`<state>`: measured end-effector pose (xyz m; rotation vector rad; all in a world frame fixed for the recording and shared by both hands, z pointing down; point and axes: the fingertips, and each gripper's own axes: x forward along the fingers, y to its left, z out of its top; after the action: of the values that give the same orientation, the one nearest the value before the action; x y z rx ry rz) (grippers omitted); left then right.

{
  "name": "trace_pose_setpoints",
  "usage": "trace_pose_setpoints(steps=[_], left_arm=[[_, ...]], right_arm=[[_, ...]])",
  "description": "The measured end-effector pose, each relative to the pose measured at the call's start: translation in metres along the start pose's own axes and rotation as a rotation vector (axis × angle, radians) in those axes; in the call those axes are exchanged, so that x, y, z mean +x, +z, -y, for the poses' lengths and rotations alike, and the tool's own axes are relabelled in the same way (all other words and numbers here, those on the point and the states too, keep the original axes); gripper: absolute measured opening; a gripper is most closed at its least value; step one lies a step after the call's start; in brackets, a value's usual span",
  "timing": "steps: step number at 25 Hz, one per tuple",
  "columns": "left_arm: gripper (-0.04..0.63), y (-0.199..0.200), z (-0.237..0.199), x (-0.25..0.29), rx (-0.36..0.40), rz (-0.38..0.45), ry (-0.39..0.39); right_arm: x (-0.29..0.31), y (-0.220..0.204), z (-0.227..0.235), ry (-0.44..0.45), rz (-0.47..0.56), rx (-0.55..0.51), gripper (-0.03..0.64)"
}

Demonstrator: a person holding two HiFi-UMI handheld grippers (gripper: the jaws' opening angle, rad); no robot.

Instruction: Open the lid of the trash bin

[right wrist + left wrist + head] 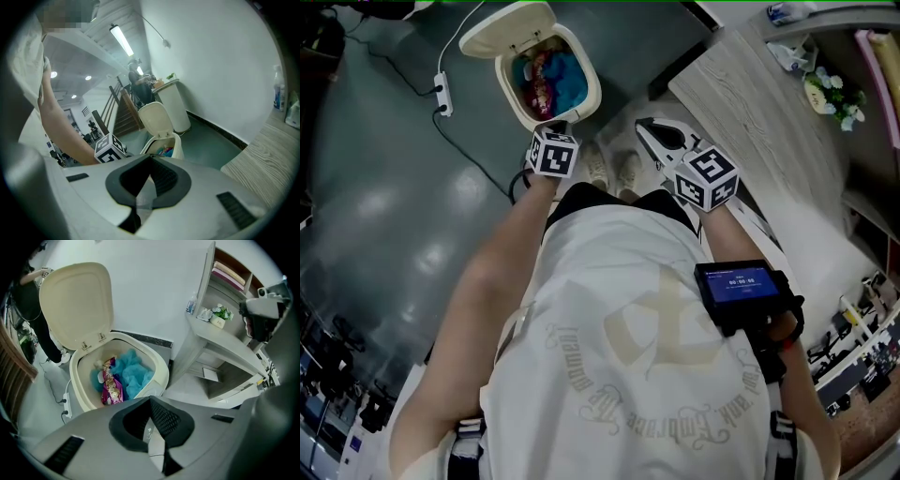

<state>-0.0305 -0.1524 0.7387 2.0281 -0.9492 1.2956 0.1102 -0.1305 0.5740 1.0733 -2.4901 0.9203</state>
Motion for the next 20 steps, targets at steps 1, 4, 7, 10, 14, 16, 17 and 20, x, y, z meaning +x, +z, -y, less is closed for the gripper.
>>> trace_pose_setpoints(steps=[1, 4, 7, 10, 14, 16, 17, 20], left_arm=[[0.012, -0.001, 0.0, -0.001, -0.005, 0.002, 0.006], [0.012, -0.002, -0.004, -0.005, -0.03, 0.017, 0.024], [0.012, 0.002, -0.006, -0.016, -0.063, 0.058, 0.034], [0.012, 0.005, -0.003, -0.032, -0.1, 0.109, 0.031], [0.012, 0.009, 0.0, -0.052, -0.145, 0.17, 0.027], [0.012, 0.012, -0.002, -0.067, -0.159, 0.202, 0.032], [0.012, 0.014, -0.004, -0.074, -0.171, 0.219, 0.036], [0.012, 0.014, -0.013, -0.094, -0.218, 0.272, 0.054]], right_arm=[[-0.001, 0.0, -0.001, 0.002, 0.001, -0.001, 0.005], [-0.001, 0.0, -0.001, 0.007, 0.003, -0.004, 0.005], [-0.001, 0.001, -0.002, 0.015, 0.007, -0.01, 0.005], [-0.003, 0.003, -0.007, 0.028, 0.009, -0.015, 0.005], [-0.002, 0.006, -0.014, 0.05, 0.013, -0.031, 0.005], [0.0, 0.01, -0.018, 0.062, 0.014, -0.044, 0.005], [0.002, 0.013, -0.021, 0.07, 0.015, -0.052, 0.005], [0.011, 0.02, -0.029, 0.097, 0.023, -0.082, 0.005]])
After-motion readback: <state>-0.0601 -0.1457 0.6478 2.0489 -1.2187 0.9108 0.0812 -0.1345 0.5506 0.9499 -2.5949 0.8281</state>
